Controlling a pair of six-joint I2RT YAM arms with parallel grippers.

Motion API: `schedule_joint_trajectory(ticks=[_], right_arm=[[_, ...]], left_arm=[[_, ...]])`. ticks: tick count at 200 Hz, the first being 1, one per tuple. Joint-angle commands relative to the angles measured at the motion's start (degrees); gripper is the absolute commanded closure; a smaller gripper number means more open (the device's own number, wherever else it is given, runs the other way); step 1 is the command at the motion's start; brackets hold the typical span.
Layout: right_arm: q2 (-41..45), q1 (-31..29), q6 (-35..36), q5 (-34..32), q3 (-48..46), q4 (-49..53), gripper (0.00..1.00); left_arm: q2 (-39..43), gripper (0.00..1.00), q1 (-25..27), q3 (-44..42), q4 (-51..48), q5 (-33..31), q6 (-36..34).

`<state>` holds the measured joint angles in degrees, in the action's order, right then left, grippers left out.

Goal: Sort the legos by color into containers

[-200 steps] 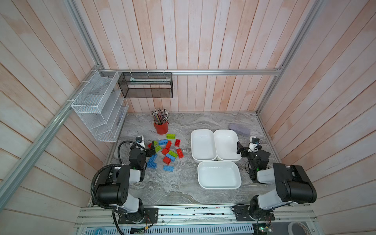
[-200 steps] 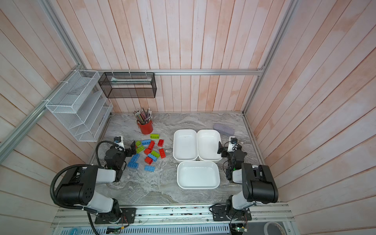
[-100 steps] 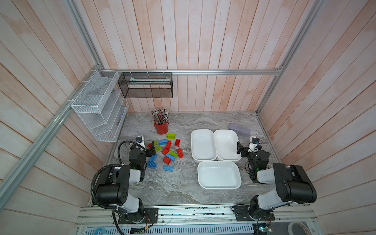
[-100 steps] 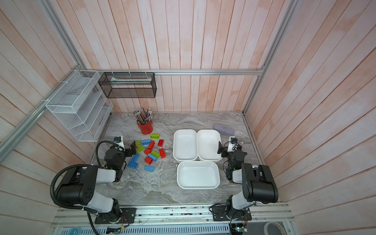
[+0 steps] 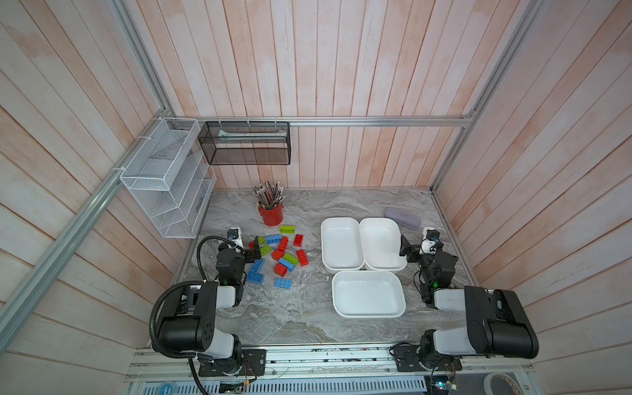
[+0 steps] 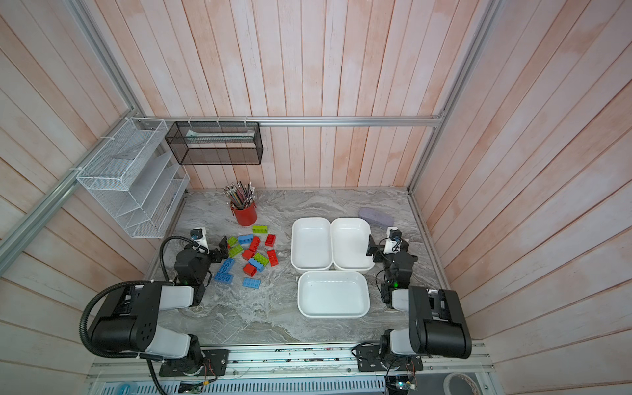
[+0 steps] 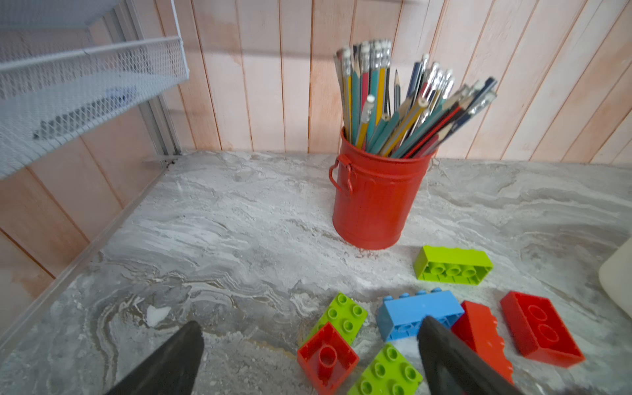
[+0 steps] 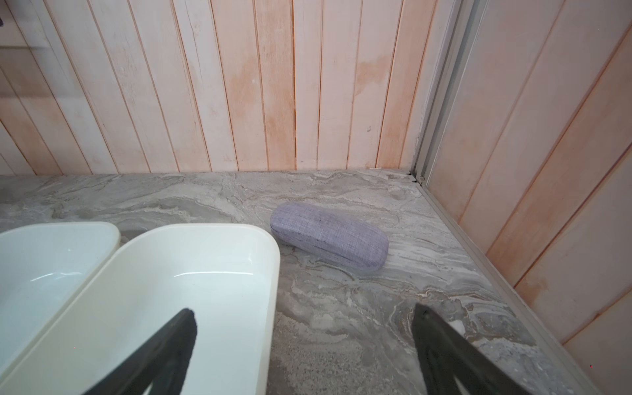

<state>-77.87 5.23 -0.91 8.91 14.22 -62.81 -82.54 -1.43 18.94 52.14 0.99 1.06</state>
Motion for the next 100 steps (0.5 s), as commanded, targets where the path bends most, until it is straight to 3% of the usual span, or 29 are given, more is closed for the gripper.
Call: schedule_joint_trajectory(ticks=[1, 29, 45, 64, 100], right_arm=[[6.1, 0.0, -0.3, 1.2, 3.5, 10.5, 0.02], [13.4, -0.2, -0.8, 4.8, 8.6, 22.7, 0.02], [16.6, -0.2, -0.7, 7.8, 11.7, 29.4, 0.02], [18.9, -0.3, 0.5, 13.1, 16.6, 38.7, 0.02], [19.3, -0.5, 1.3, 27.4, 25.2, 52.6, 0.02]], left_arm=[[6.8, 0.00, 0.5, 5.5, -11.5, -3.5, 1.5], [13.0, 0.00, 1.4, 13.6, -28.7, -4.3, 5.0], [14.2, 0.00, 2.7, 20.1, -41.3, -3.0, 3.7], [13.3, 0.00, 4.1, 29.1, -56.7, 0.0, -2.4], [12.4, 0.00, 4.5, 39.8, -76.8, 6.6, -14.5]])
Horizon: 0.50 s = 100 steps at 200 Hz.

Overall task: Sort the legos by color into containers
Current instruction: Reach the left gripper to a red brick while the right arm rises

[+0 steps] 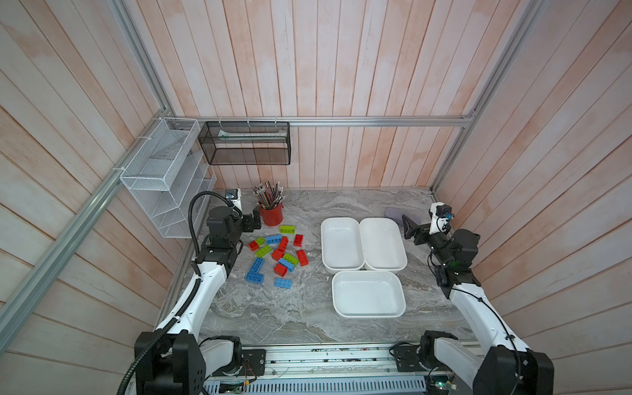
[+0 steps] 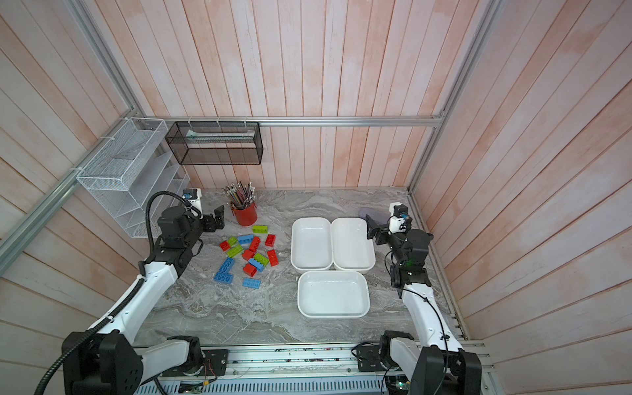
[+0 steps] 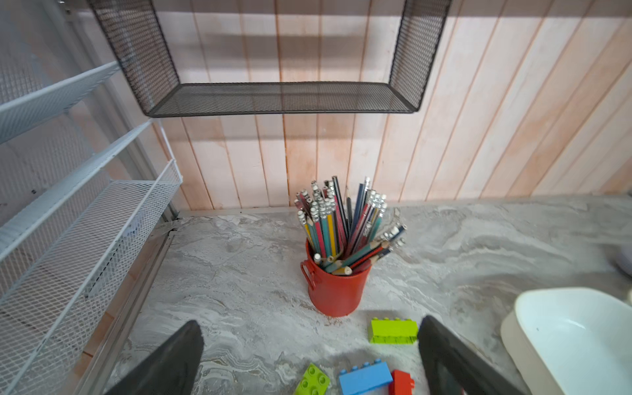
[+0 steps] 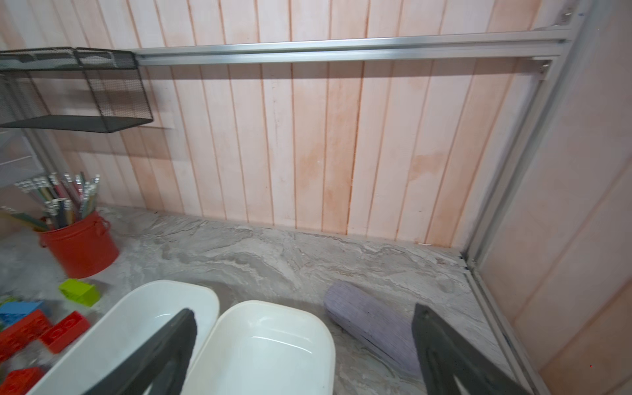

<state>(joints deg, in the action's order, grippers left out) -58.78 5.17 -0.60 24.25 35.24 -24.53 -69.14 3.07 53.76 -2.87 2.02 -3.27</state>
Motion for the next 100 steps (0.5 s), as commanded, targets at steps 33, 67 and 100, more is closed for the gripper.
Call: schedule_joint_trajectory(ticks=[33, 67, 100], right_arm=[[-1.3, -3.6, 2.3, 17.6, 7.6, 20.3, 0.02], [-4.8, -9.2, 6.6, 18.0, 12.8, 28.3, 0.02], [-6.6, -11.1, 8.0, 19.2, 15.9, 31.8, 0.02]], left_arm=[[-7.8, 0.00, -1.0, 12.7, -36.7, 8.9, -22.3], [-15.6, 0.00, -4.0, 17.3, -41.3, 11.3, -31.2], [-25.6, 0.01, -6.0, 24.1, -45.1, 6.6, -36.9]])
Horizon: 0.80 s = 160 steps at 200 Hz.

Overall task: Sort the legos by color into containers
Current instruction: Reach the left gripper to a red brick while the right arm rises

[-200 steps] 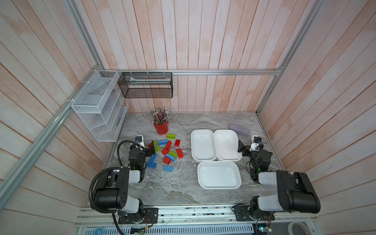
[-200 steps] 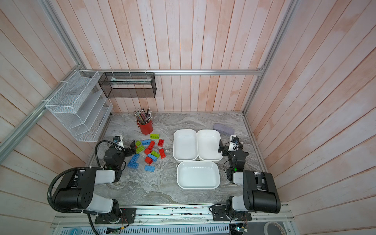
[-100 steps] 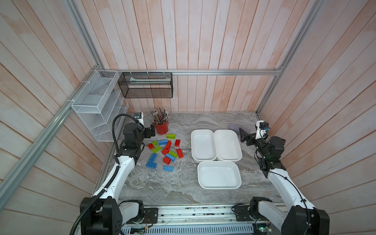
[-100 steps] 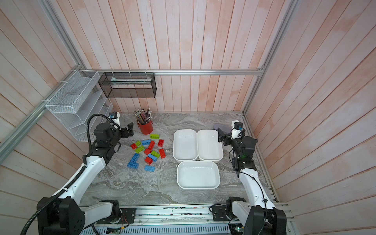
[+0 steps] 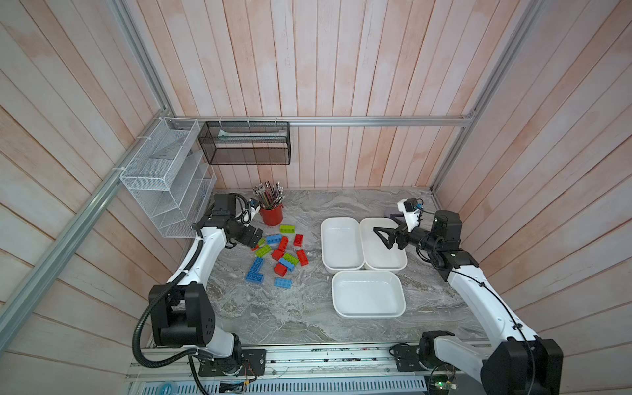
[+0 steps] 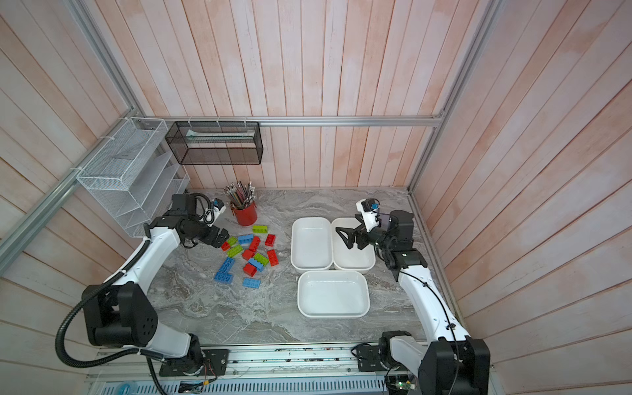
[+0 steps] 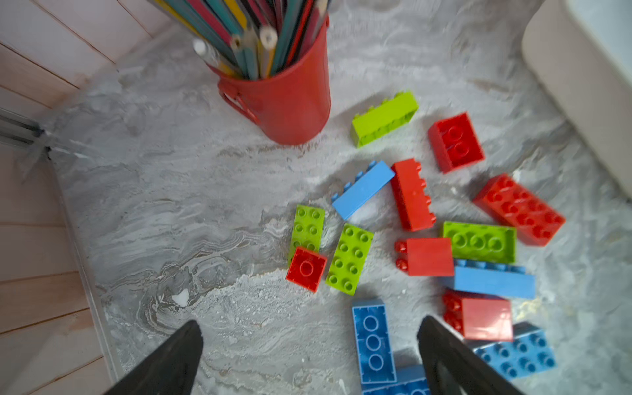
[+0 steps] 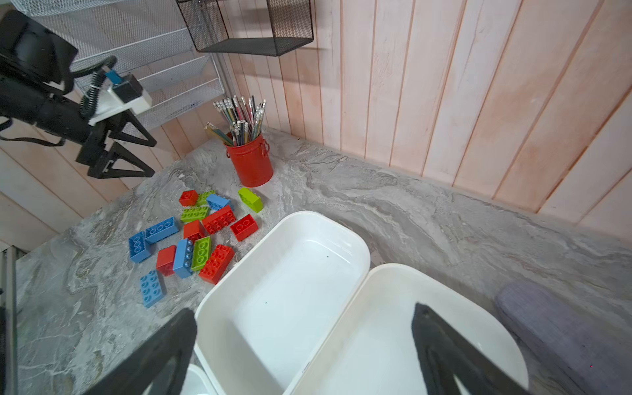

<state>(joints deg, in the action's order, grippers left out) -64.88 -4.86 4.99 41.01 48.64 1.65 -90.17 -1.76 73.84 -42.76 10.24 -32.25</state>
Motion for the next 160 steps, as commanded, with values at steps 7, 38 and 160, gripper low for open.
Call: schedule_joint_trajectory(ticks=[7, 38, 160], right_arm=[[-0.3, -1.5, 2.4, 2.5, 2.7, 5.6, 0.02], [-0.5, -4.6, 2.8, 3.6, 4.3, 6.8, 0.02], [-4.2, -6.9, 1.6, 5.2, 4.5, 5.3, 0.02]], left_arm=[[-5.6, 0.02, -1.3, 4.4, -4.3, -1.5, -9.0], [-10.4, 0.04, -1.3, 6.8, -2.5, -0.9, -12.0], [-20.0, 0.27, -0.9, 6.3, -2.0, 1.7, -15.7]])
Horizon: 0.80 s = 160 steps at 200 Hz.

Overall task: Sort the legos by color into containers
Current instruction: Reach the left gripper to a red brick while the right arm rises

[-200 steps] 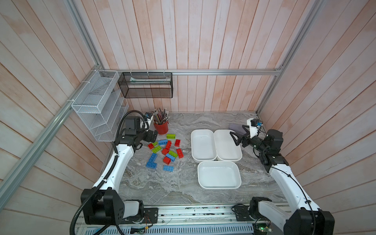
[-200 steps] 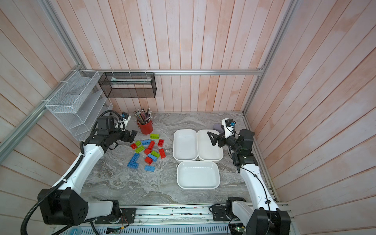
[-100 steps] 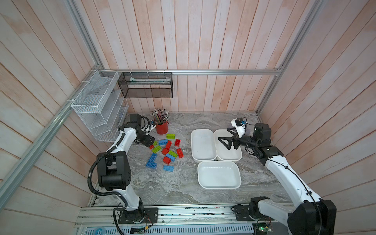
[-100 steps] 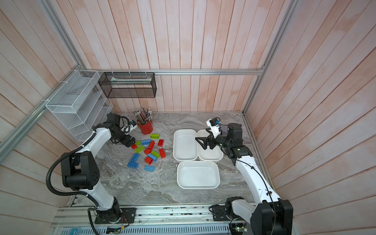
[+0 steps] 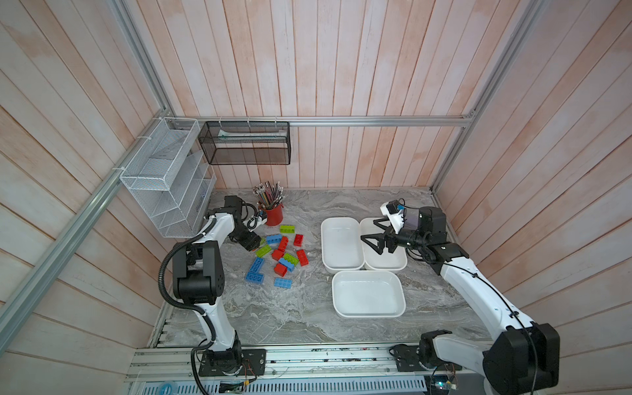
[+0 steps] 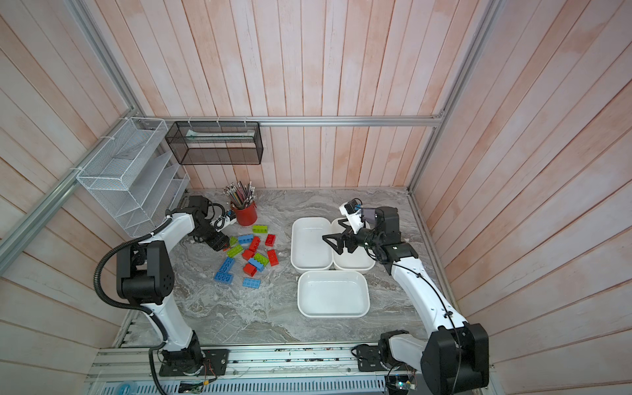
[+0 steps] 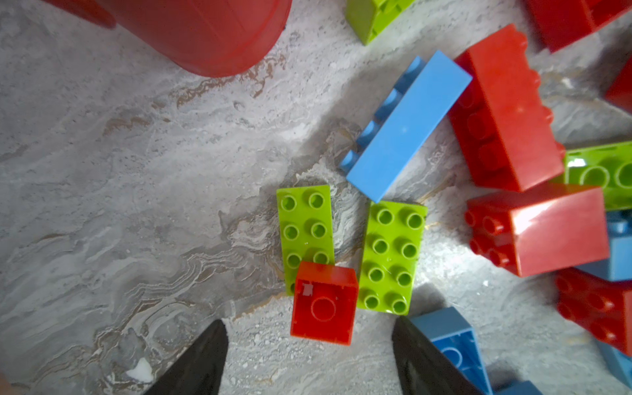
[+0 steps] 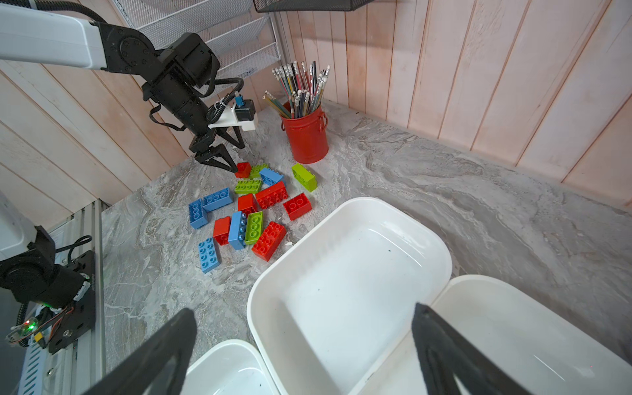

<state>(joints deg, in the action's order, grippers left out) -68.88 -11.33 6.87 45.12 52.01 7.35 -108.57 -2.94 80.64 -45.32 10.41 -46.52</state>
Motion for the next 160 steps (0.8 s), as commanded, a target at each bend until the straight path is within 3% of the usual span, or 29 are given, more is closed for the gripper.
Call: schedule_joint_trajectory(ticks=[1, 43, 72, 120, 160], right_arm=[[-0.3, -0.4, -0.3, 1.1, 1.1, -0.5, 0.02], [-1.0, -0.4, -0.7, 1.4, 0.9, -1.1, 0.02], [-1.0, -0.4, -0.4, 1.5, 0.7, -0.8, 0.02], [-0.9, -0.5, -0.3, 1.2, 0.4, -0.8, 0.02], [-1.3, -0.4, -0.3, 1.5, -0.2, -1.3, 0.02]], left_arm=[[-1.6, 0.27, 0.3, -0.6, 0.6, 1.4, -1.4], [-3.0, 0.38, 0.7, -1.5, 1.7, 1.4, -1.5], [-3.9, 0.41, 0.8, -2.3, 2.5, 0.7, -1.5], [-3.5, 0.66, 1.5, -2.0, 2.9, -0.6, -1.0], [1.0, 0.67, 2.8, -0.1, -1.9, -0.9, 3.2]])
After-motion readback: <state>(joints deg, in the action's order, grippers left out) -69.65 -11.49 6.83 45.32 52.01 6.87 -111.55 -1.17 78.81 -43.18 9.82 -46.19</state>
